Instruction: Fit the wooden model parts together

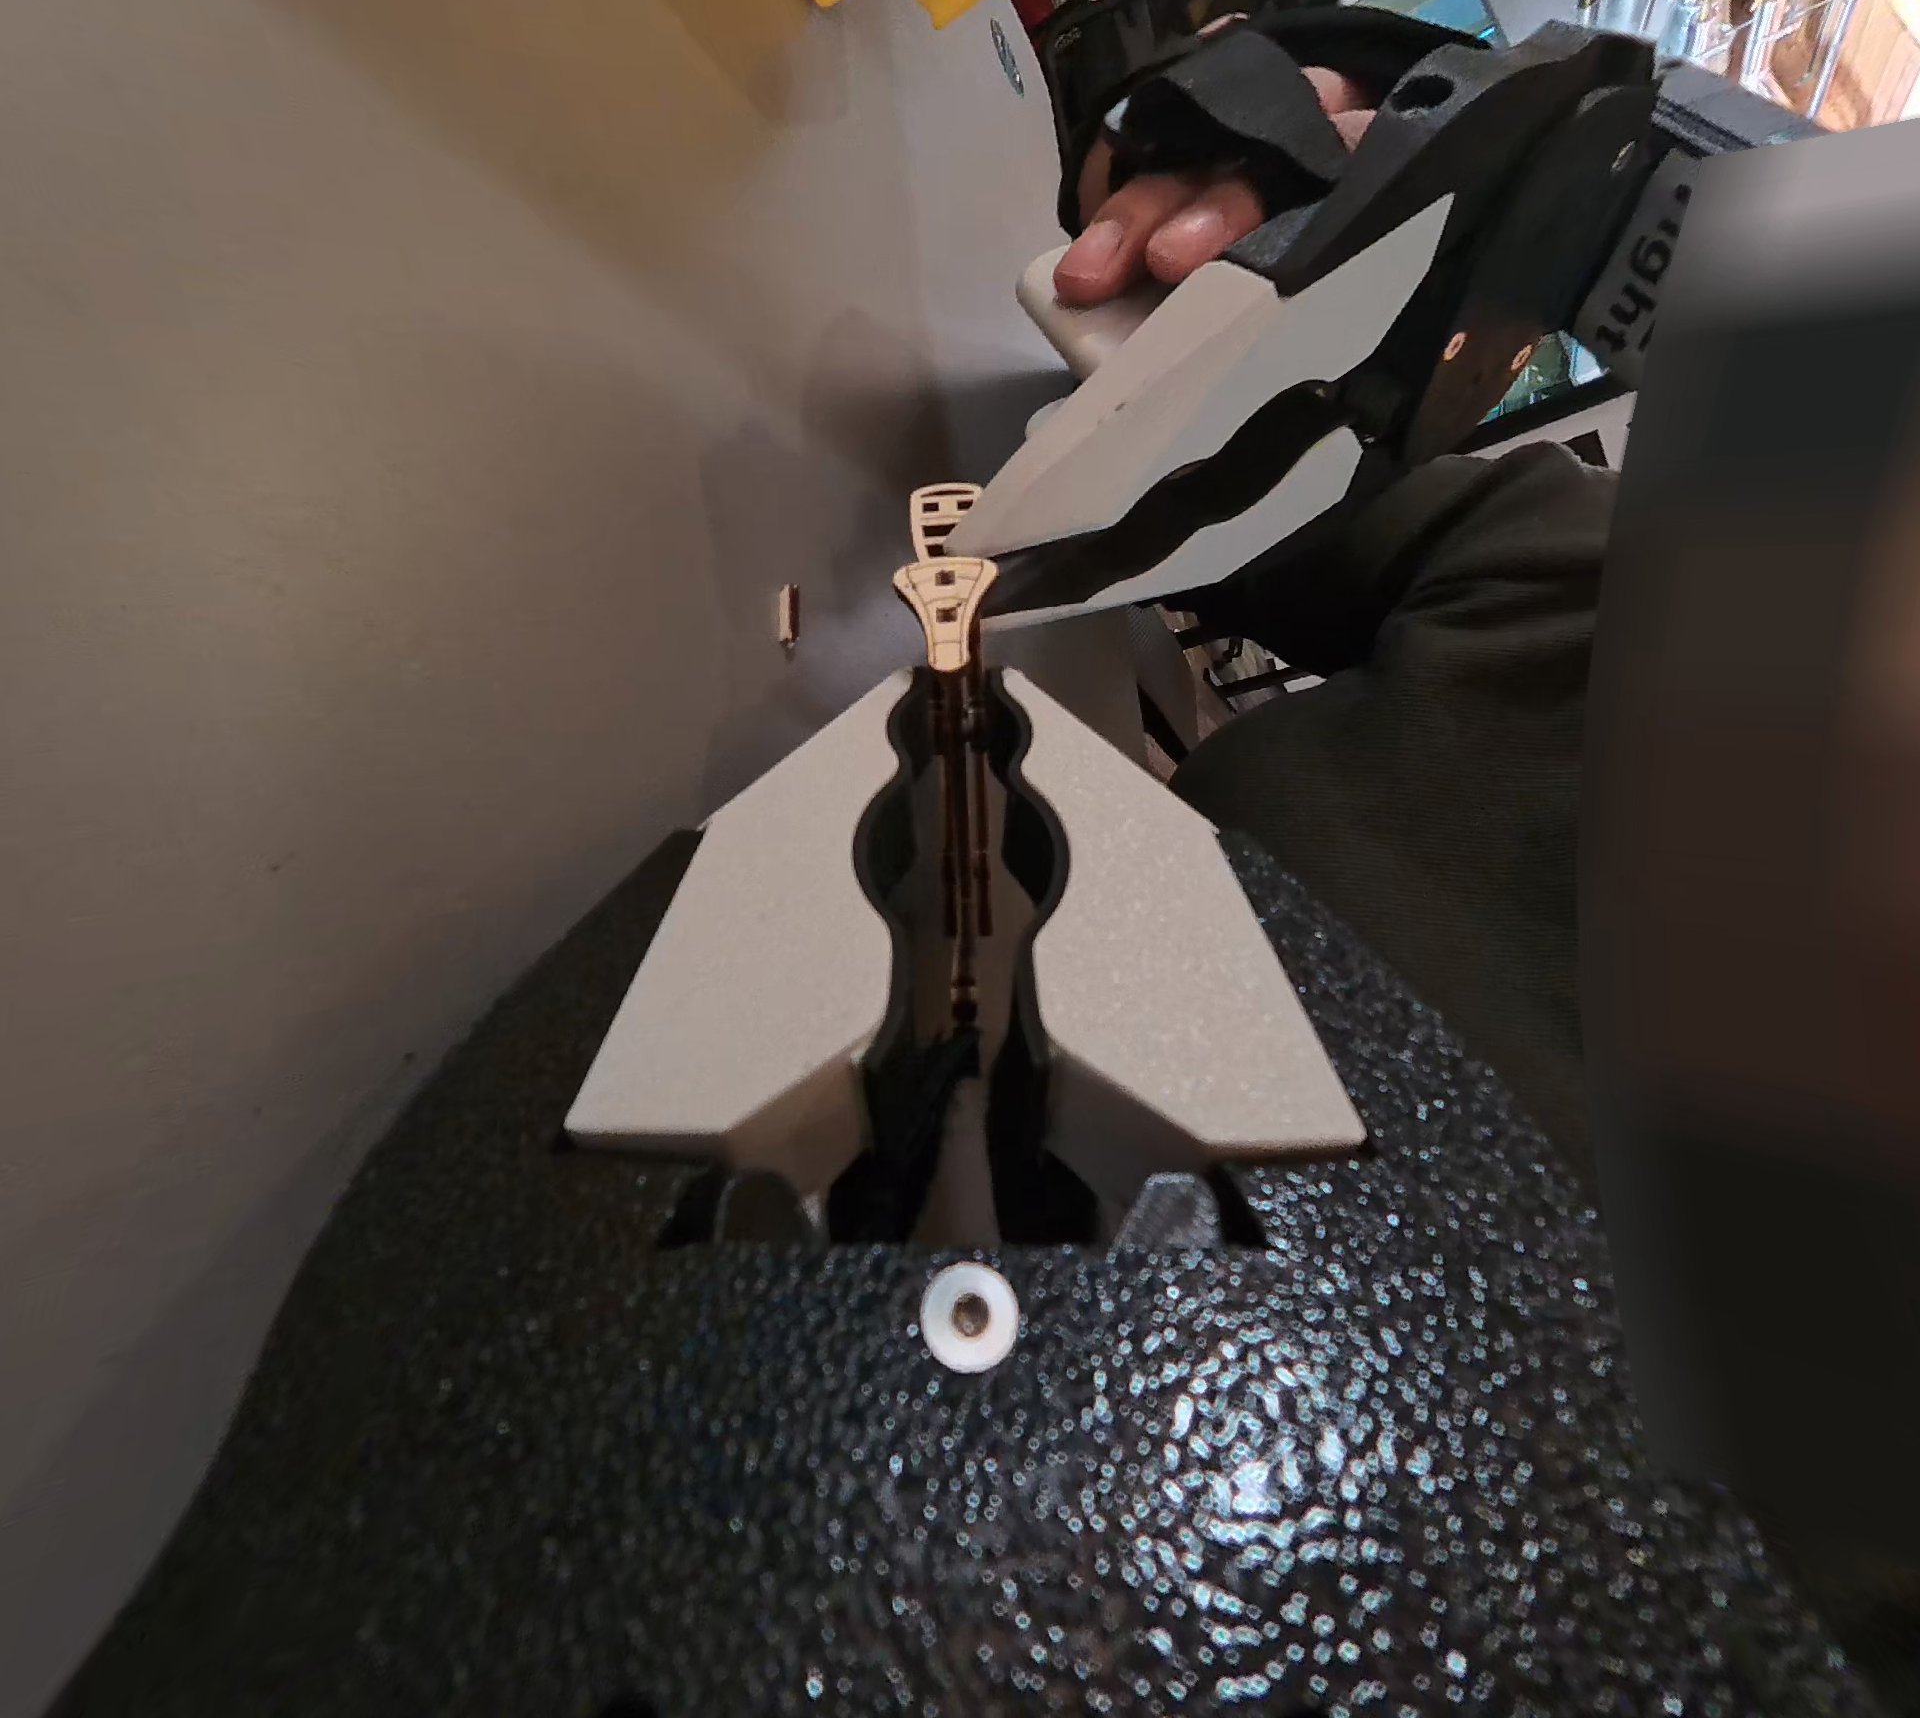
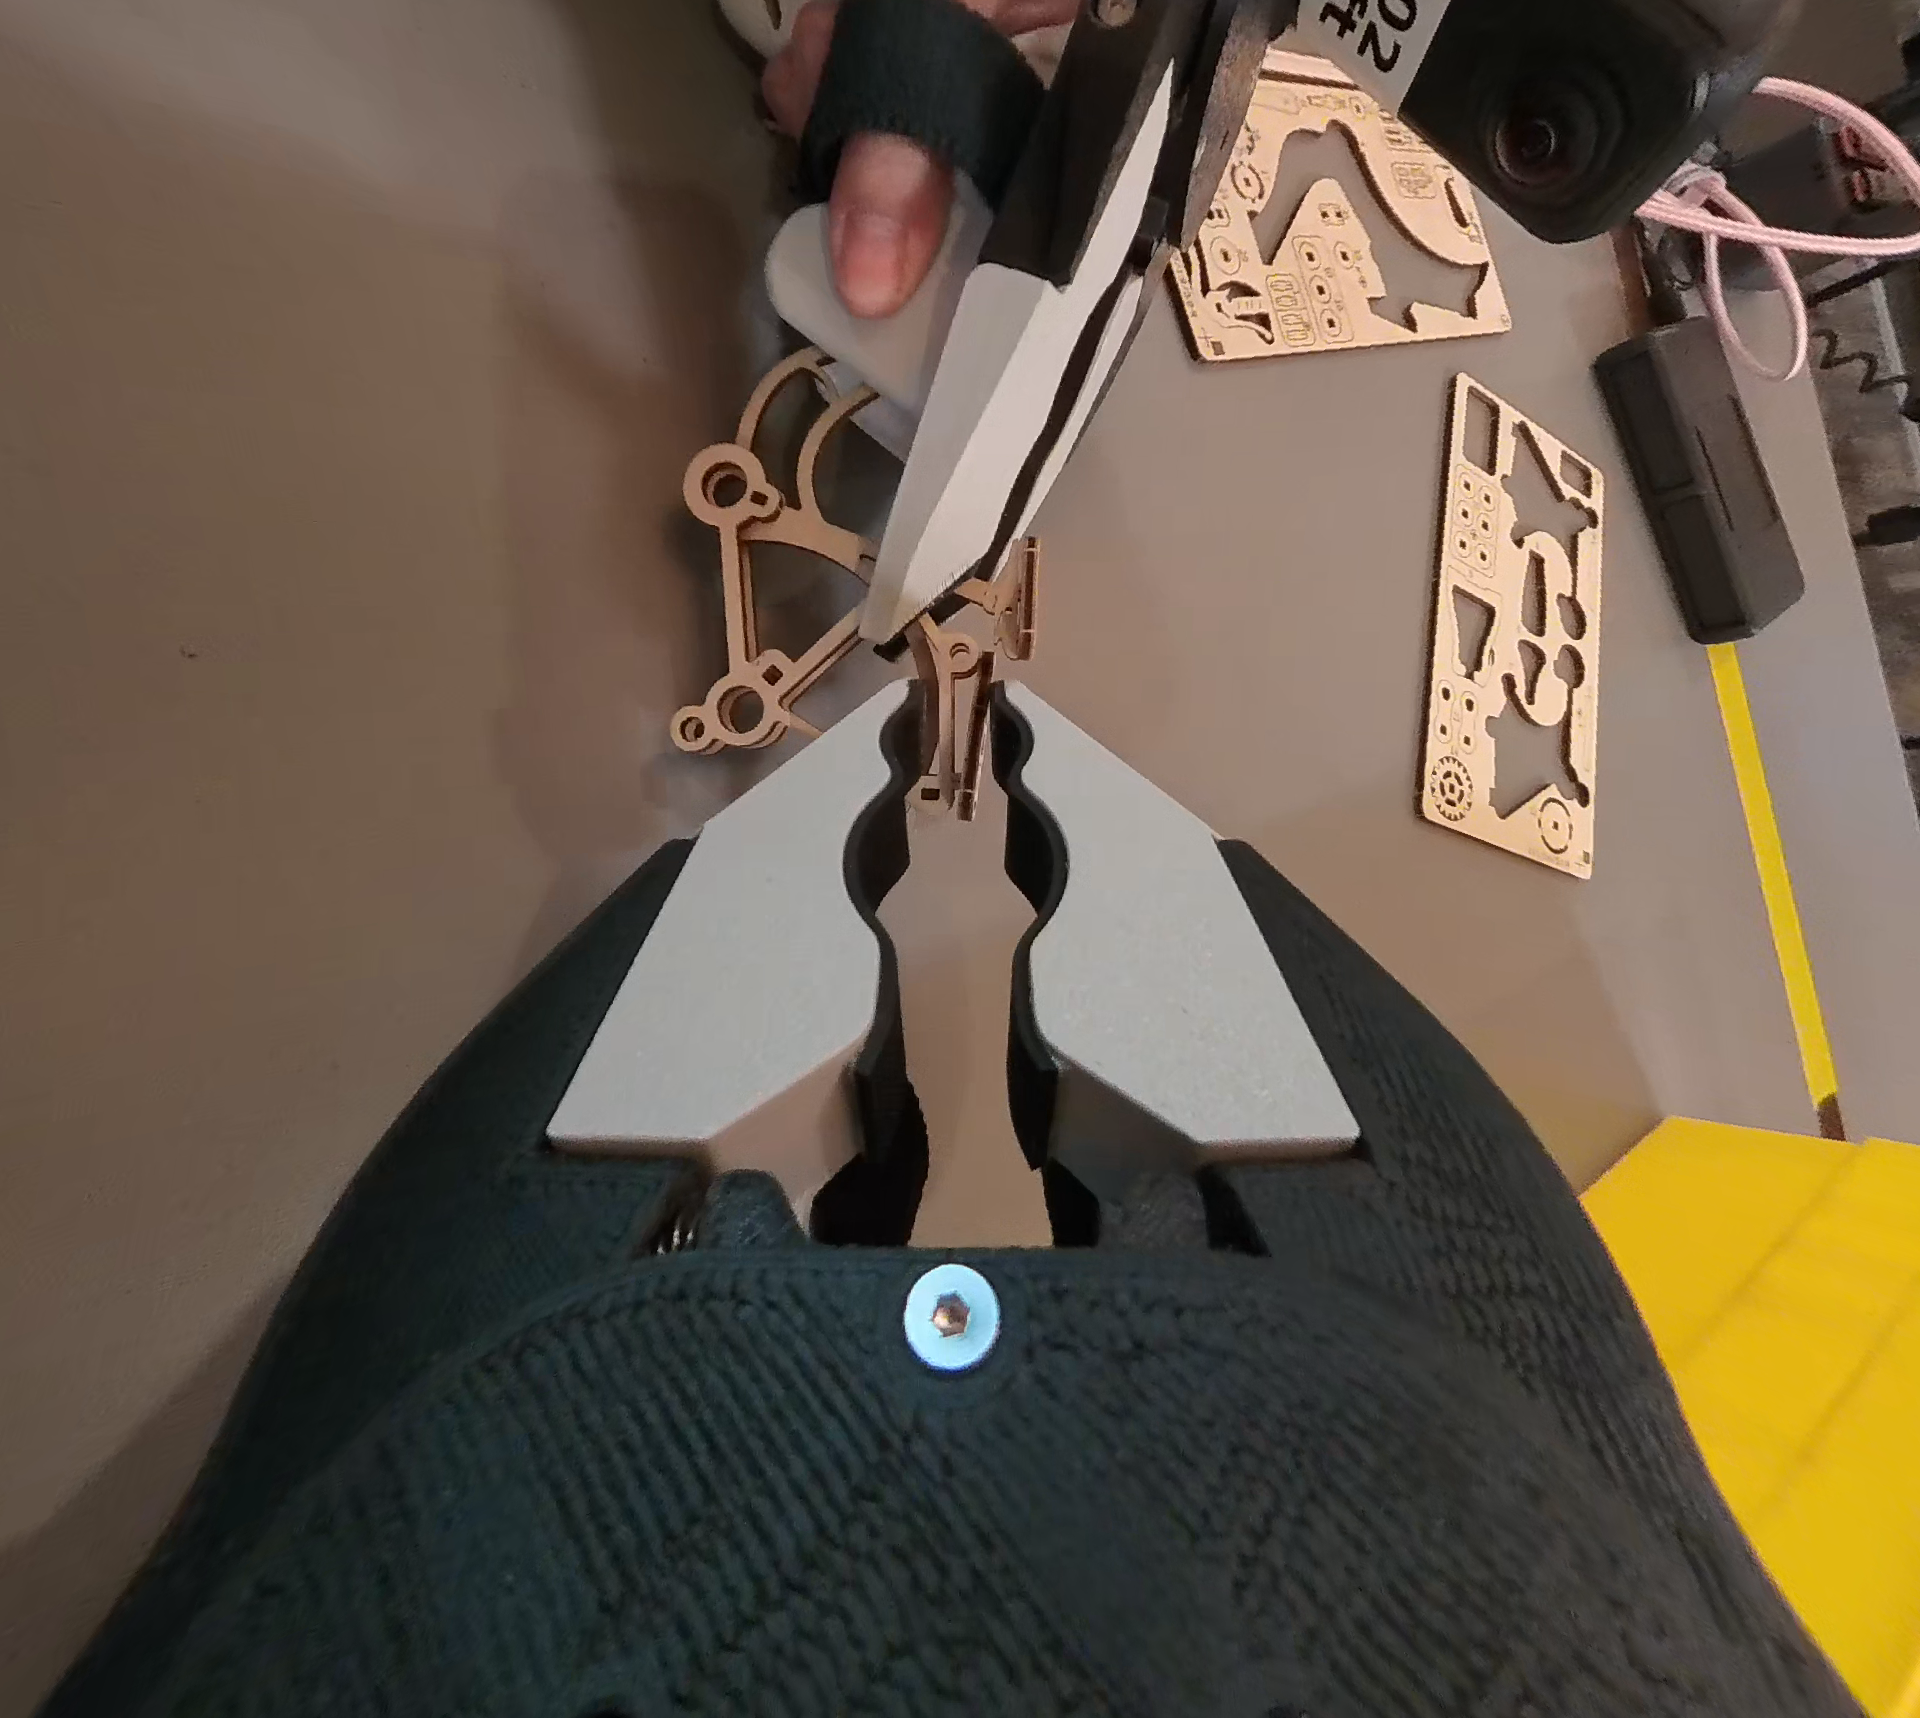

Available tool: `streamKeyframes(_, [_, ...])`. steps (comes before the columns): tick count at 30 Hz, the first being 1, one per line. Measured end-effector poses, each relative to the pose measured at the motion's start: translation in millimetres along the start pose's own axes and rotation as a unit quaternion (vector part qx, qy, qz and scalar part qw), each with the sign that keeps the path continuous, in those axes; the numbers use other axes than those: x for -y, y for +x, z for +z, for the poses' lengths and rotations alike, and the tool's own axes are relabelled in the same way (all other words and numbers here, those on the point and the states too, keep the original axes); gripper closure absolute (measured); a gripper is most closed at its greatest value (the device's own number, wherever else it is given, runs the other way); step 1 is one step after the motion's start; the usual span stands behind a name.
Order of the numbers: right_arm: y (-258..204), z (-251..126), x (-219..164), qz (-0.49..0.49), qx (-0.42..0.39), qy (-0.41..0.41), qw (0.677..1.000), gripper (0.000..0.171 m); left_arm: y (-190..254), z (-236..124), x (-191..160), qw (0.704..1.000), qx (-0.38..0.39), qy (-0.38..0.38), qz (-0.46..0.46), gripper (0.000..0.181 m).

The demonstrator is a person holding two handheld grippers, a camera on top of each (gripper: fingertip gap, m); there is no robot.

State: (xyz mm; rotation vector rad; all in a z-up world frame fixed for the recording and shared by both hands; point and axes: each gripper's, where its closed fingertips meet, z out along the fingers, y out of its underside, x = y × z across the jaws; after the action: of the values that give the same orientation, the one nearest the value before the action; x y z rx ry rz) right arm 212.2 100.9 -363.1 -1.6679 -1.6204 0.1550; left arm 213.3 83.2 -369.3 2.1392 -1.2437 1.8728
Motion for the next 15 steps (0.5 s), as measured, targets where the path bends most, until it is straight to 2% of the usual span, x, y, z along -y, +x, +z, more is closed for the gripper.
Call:
streamKeyframes(1, [-0.1,-0.2,0.2,0.002,0.002,0.003,1.0,0.161,0.2,0.1,0.0,1.0,-0.001,0.0,0.0,0.174])
streamKeyframes(15, [-6.7,0.5,5.3,0.005,0.024,0.024,0.999,0.161,3.1,3.0,-6.2,1.0,-0.004,-0.019,0.014,0.174])
